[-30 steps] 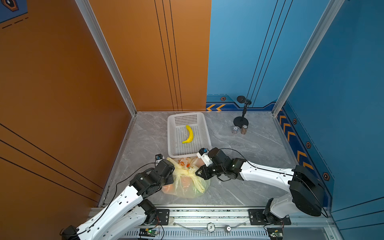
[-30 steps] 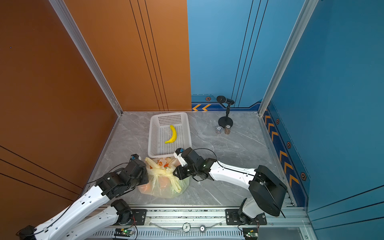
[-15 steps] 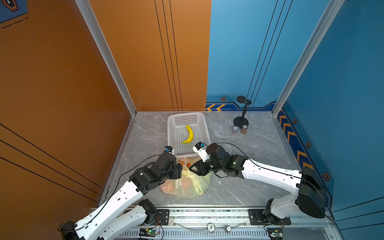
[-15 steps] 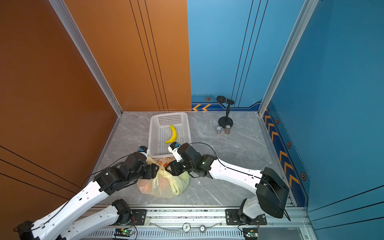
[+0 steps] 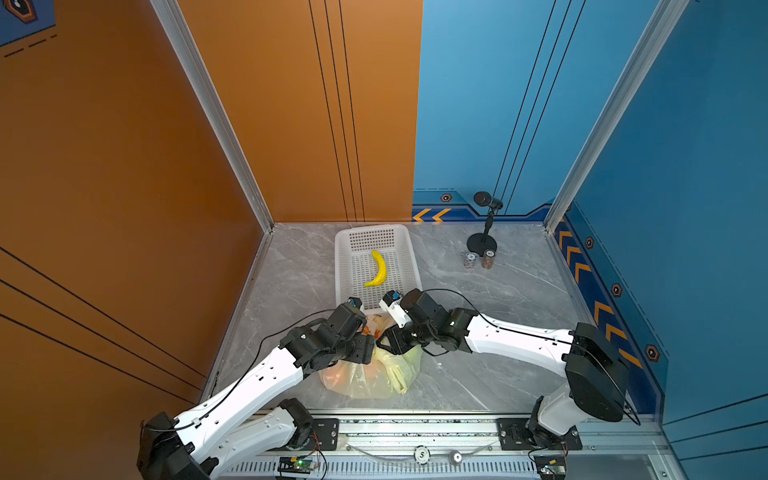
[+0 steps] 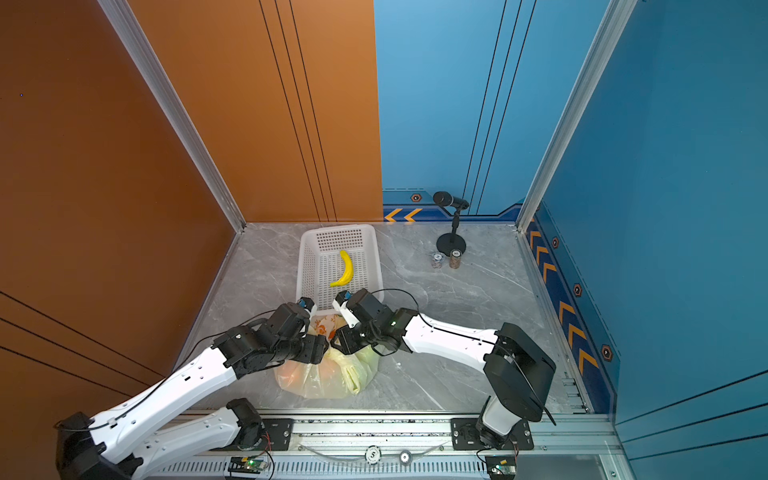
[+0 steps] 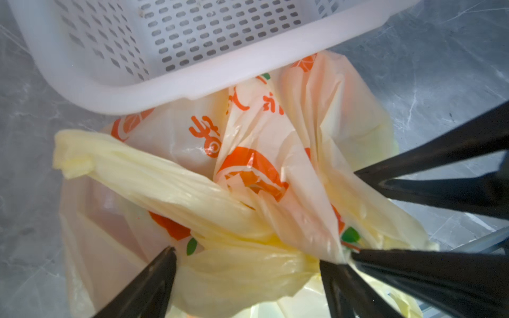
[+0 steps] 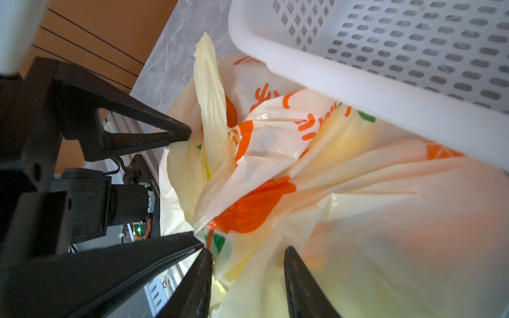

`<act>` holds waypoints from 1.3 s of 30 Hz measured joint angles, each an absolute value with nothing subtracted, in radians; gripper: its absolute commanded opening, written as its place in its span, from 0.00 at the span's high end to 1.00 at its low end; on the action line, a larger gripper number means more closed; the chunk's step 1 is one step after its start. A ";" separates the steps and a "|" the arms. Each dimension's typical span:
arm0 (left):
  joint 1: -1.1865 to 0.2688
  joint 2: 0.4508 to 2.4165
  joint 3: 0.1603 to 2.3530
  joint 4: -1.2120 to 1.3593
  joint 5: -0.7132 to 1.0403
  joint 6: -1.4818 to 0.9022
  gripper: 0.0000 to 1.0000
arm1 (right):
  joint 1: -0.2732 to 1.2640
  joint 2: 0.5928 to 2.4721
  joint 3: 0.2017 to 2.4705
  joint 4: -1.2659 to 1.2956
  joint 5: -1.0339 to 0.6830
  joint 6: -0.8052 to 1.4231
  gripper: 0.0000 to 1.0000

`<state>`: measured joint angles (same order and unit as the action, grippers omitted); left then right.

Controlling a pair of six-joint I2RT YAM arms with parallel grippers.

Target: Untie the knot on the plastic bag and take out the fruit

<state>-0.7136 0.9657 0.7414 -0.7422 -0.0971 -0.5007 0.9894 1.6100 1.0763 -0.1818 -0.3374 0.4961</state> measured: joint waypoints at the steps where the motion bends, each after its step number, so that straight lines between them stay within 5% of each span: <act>1: -0.712 0.969 0.733 -0.741 -0.094 -0.507 0.31 | 0.989 1.613 1.076 -0.183 -0.339 0.497 0.71; 7: -0.699 0.979 0.706 -0.721 -0.073 -0.545 0.59 | 0.989 1.628 1.076 -0.183 -0.337 0.496 0.89; 14: -0.672 0.978 0.699 -0.715 -0.070 -0.572 0.86 | 0.987 1.626 1.056 -0.171 -0.333 0.506 0.96; 39: -0.550 0.842 0.699 -0.786 -0.179 -0.611 0.85 | 0.885 1.394 0.842 -0.137 -0.196 0.570 0.98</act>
<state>-0.5503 0.8417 0.6994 -0.7856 -0.1791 -0.6109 0.8848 1.3937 0.8417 -0.1368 -0.1955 0.5705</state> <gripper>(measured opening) 0.150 0.047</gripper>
